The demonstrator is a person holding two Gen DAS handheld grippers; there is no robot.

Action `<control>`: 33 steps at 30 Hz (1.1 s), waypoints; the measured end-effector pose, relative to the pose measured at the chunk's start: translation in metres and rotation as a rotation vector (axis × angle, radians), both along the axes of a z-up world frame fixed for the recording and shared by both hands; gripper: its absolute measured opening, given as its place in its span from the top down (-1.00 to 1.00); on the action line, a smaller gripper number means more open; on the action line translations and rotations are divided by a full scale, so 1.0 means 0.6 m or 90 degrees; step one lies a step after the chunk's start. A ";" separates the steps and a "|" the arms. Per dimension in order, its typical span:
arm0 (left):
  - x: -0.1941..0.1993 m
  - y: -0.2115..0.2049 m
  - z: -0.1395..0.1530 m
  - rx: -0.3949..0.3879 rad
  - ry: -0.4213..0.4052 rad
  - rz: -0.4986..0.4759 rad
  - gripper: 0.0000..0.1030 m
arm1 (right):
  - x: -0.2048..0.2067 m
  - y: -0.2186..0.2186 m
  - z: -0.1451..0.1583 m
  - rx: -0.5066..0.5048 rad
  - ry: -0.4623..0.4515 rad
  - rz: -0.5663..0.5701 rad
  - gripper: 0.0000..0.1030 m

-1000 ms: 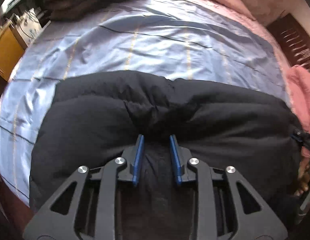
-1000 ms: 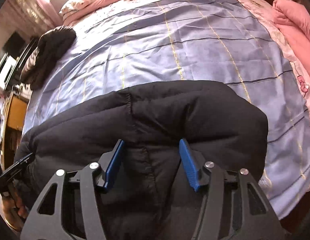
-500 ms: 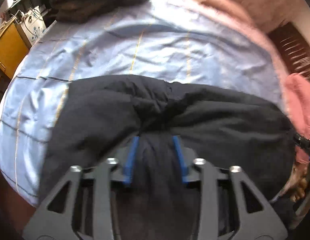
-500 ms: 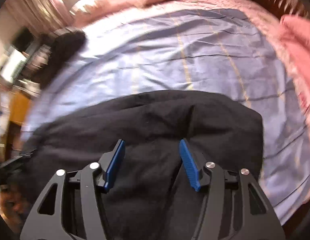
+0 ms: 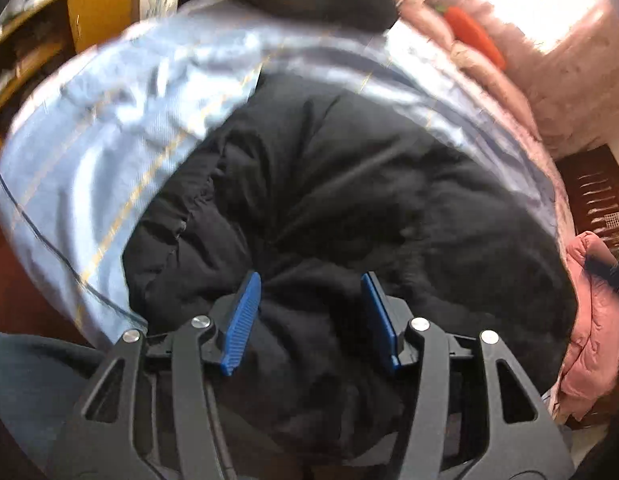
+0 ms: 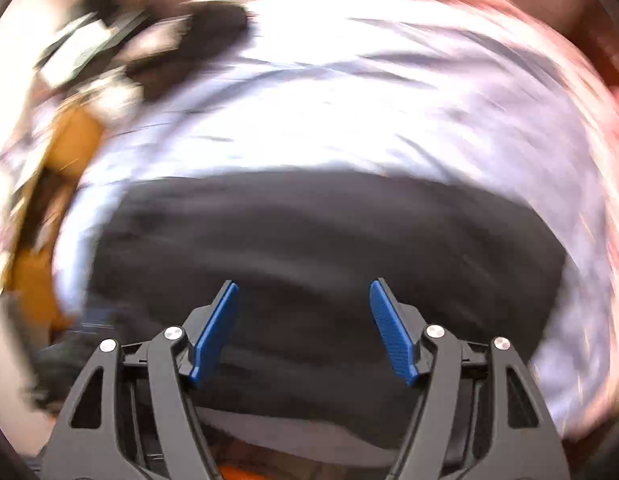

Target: Fold large clothes

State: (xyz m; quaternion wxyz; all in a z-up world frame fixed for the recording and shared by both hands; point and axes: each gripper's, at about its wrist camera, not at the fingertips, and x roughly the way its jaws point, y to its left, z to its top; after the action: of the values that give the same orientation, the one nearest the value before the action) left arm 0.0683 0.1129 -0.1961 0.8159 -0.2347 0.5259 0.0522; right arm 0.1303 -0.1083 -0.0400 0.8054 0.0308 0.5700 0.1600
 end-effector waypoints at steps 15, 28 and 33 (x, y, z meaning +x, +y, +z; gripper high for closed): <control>0.047 -0.022 -0.073 0.084 0.029 -0.020 -0.04 | 0.184 0.500 -0.263 -0.158 0.212 0.251 0.70; 0.069 -0.031 -0.082 0.065 0.038 -0.030 -0.02 | 0.144 0.399 -0.158 -0.173 0.129 0.266 0.18; 0.072 -0.049 -0.073 0.094 0.026 -0.043 0.01 | 0.151 0.365 -0.252 -0.165 0.132 0.243 0.16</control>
State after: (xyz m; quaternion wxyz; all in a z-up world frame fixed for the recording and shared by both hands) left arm 0.1113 0.0833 -0.2397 0.8215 -0.1548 0.5446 0.0682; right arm 0.2207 0.1104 -0.1913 0.6950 -0.1645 0.6607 0.2308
